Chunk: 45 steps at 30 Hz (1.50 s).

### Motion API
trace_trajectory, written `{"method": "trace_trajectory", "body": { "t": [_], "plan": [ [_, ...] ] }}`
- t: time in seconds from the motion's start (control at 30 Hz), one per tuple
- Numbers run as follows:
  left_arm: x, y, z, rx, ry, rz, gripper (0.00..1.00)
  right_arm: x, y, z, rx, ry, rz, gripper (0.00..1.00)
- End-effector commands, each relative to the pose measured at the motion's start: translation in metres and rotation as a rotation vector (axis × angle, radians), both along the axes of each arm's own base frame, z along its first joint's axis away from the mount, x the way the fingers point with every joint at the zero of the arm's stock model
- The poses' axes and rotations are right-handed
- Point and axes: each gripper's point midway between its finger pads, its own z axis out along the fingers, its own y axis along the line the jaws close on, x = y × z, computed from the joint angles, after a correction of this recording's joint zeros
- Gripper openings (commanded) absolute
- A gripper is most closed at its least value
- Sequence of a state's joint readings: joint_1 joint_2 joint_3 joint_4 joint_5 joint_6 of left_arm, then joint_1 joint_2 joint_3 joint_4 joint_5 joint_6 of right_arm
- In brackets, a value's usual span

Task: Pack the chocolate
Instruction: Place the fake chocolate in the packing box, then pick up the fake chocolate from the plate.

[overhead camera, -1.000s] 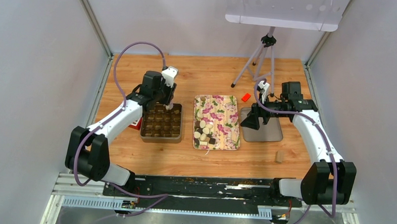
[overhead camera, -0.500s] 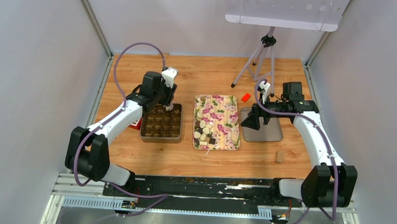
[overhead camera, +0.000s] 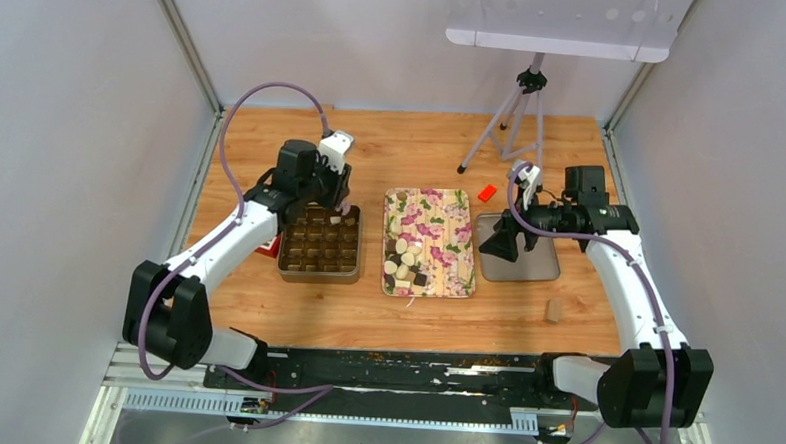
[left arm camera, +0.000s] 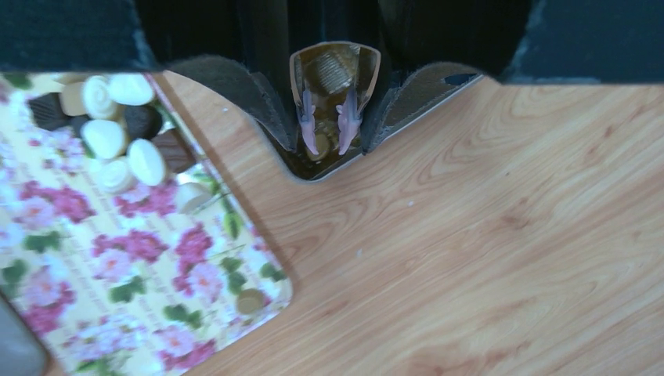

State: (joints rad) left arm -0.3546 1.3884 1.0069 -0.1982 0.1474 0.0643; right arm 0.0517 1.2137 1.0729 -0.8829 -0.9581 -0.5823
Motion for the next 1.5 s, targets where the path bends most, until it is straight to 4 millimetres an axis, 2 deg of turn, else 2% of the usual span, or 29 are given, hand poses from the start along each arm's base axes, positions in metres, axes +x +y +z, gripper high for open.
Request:
{"method": "trace_trajectory", "body": {
  "t": [0.0, 0.07, 0.17, 0.57, 0.87, 1.1, 1.3, 1.47],
  "plan": [
    [-0.008, -0.049, 0.064, -0.175, -0.137, -0.171, 0.43, -0.008, -0.001, 0.007, -0.009, -0.058, 0.017, 0.74],
    [-0.016, -0.066, 0.064, -0.184, -0.132, -0.235, 0.46, -0.011, -0.001, 0.006, -0.007, -0.062, 0.017, 0.74],
    [-0.020, -0.086, 0.050, -0.153, -0.087, -0.278, 0.50, -0.015, 0.000, 0.006, 0.002, -0.068, 0.017, 0.74],
    [0.004, -0.130, 0.018, -0.125, -0.010, -0.290, 0.55, -0.022, 0.000, 0.010, 0.000, -0.086, 0.025, 0.74],
    [0.009, -0.138, -0.012, -0.105, 0.050, -0.287, 0.56, -0.025, -0.001, 0.011, 0.000, -0.093, 0.023, 0.74],
    [0.014, -0.145, -0.025, -0.091, 0.079, -0.292, 0.52, -0.024, -0.001, 0.009, -0.003, -0.090, 0.022, 0.74],
    [0.017, -0.142, -0.032, -0.070, 0.090, -0.271, 0.44, -0.022, -0.001, 0.009, -0.005, -0.094, 0.019, 0.74],
    [0.015, -0.142, -0.036, -0.062, 0.113, -0.272, 0.46, -0.023, -0.001, 0.008, -0.003, -0.092, 0.020, 0.74]
  ]
}}
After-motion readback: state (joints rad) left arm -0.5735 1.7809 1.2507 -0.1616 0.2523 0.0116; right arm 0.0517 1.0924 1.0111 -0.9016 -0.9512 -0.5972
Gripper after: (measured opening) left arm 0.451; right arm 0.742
